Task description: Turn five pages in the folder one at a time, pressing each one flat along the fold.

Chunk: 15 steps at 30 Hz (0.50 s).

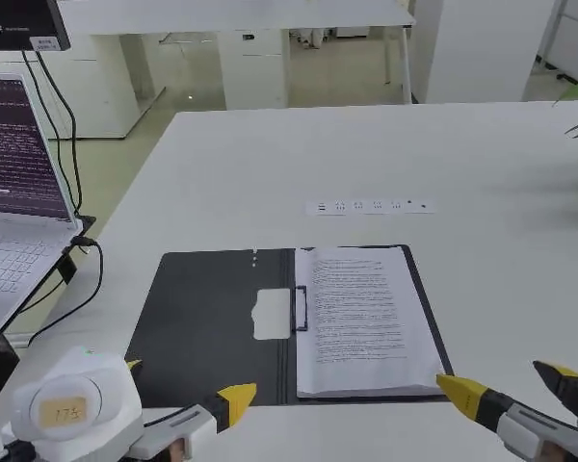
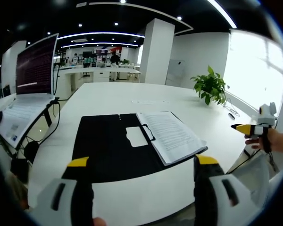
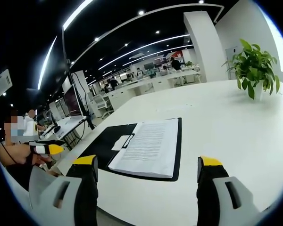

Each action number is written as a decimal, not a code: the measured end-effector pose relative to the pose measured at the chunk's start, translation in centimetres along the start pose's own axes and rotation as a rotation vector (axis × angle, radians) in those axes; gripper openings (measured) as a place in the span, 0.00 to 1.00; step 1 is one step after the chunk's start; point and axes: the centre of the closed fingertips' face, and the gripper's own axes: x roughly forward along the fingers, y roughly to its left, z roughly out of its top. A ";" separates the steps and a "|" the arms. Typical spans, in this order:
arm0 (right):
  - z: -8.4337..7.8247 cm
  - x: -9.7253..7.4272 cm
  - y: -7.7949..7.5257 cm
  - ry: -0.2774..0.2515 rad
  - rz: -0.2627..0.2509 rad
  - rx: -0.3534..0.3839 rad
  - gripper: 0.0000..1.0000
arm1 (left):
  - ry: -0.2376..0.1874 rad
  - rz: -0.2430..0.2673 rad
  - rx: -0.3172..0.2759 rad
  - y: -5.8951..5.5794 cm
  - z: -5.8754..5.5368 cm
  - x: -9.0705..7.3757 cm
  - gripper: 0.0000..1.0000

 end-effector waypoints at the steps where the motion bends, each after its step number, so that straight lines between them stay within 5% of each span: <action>1: 0.0 0.0 0.0 -0.004 -0.001 0.000 0.86 | 0.002 -0.002 0.003 0.0 0.0 0.1 0.89; 15: -0.5 -0.3 -0.3 0.007 -0.020 -0.007 0.86 | 0.030 -0.033 0.028 -0.7 -0.3 1.3 0.88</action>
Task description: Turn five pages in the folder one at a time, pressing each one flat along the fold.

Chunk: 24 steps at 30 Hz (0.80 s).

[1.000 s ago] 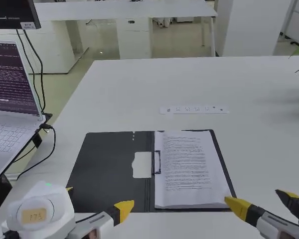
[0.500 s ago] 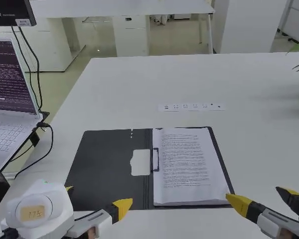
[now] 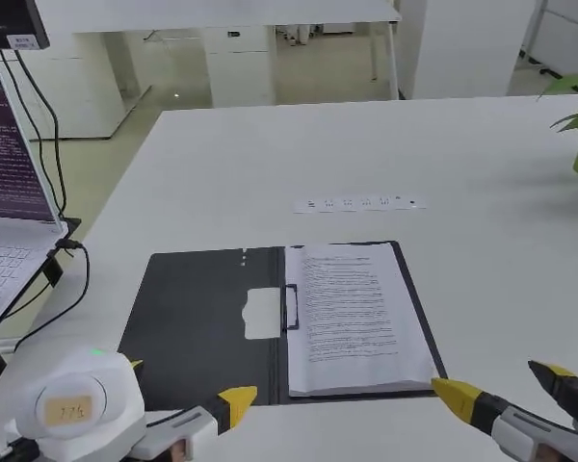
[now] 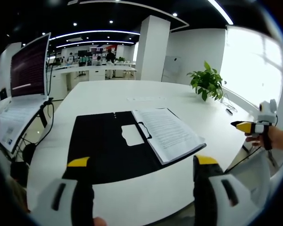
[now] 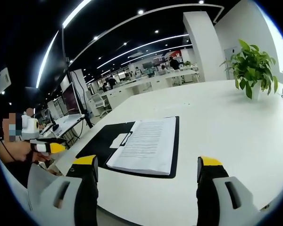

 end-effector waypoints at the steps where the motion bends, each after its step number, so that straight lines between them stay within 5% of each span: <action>1: 0.0 0.0 0.0 0.001 -0.001 0.001 0.86 | 0.004 -0.004 0.002 -0.1 -0.1 0.1 0.88; 24: -0.5 -0.7 0.1 -0.013 -0.038 0.028 0.86 | 0.070 -0.164 0.118 -5.2 -0.2 5.7 0.83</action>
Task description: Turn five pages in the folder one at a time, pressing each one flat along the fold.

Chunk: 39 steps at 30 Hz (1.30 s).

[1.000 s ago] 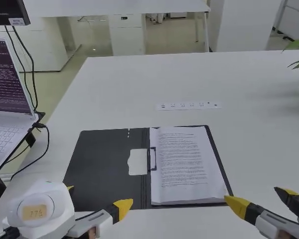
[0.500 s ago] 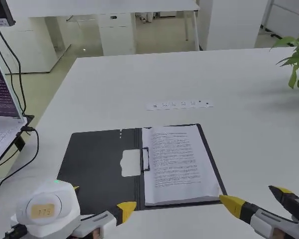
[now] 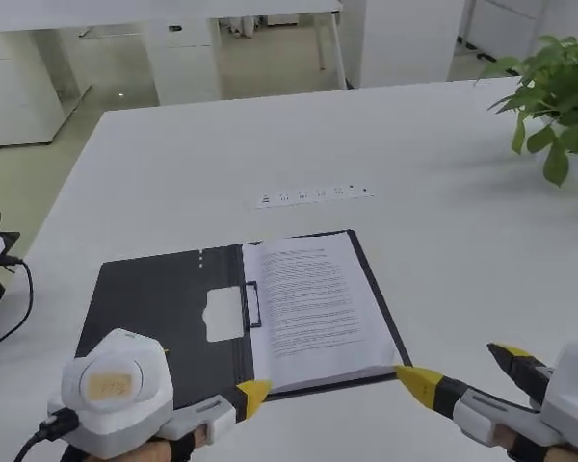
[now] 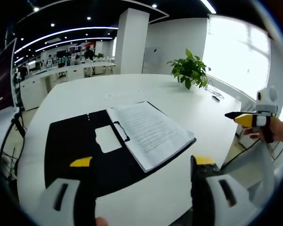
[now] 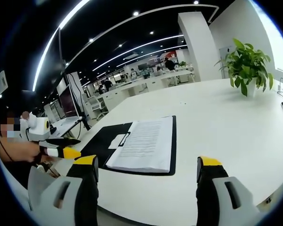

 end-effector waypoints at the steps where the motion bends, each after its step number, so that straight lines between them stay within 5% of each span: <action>1: -0.1 -0.1 0.1 -0.001 -0.002 0.000 0.86 | 0.003 -0.013 0.010 -0.4 0.1 0.4 0.83; 17: -0.2 -0.4 0.5 -0.019 -0.032 0.018 0.83 | 0.030 -0.112 0.093 -3.9 0.6 5.5 0.79; 31: -0.4 -0.8 0.7 -0.031 -0.074 0.031 0.82 | 0.032 -0.170 0.101 -6.3 0.2 10.5 0.75; 39: -0.9 -1.1 0.5 -0.034 -0.092 0.032 0.81 | -0.012 -0.163 0.114 -7.9 0.4 13.5 0.72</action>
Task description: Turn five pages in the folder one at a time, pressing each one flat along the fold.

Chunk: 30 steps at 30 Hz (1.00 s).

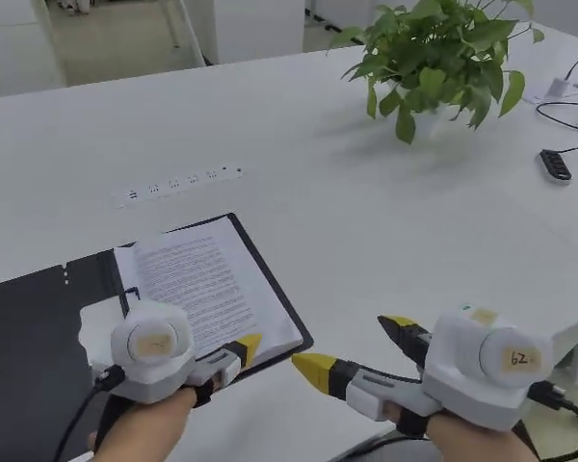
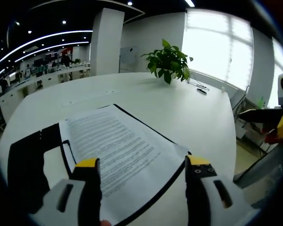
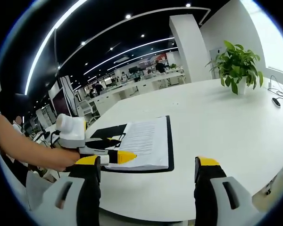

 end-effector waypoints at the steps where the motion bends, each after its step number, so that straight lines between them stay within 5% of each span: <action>1: 0.0 0.0 0.0 0.001 -0.001 0.003 0.81 | 0.003 0.001 0.002 0.0 -0.1 0.3 0.72; 13: -0.3 0.3 -0.7 0.005 -0.030 0.027 0.78 | 0.026 0.041 -0.018 -0.7 -2.0 4.0 0.67; 22: -0.2 0.5 -1.0 0.014 -0.030 0.028 0.78 | 0.024 0.089 0.068 -0.6 -2.9 4.7 0.55; 30: -0.1 1.4 -1.0 0.031 -0.017 0.025 0.77 | -0.023 0.072 0.085 -0.4 -3.0 4.7 0.52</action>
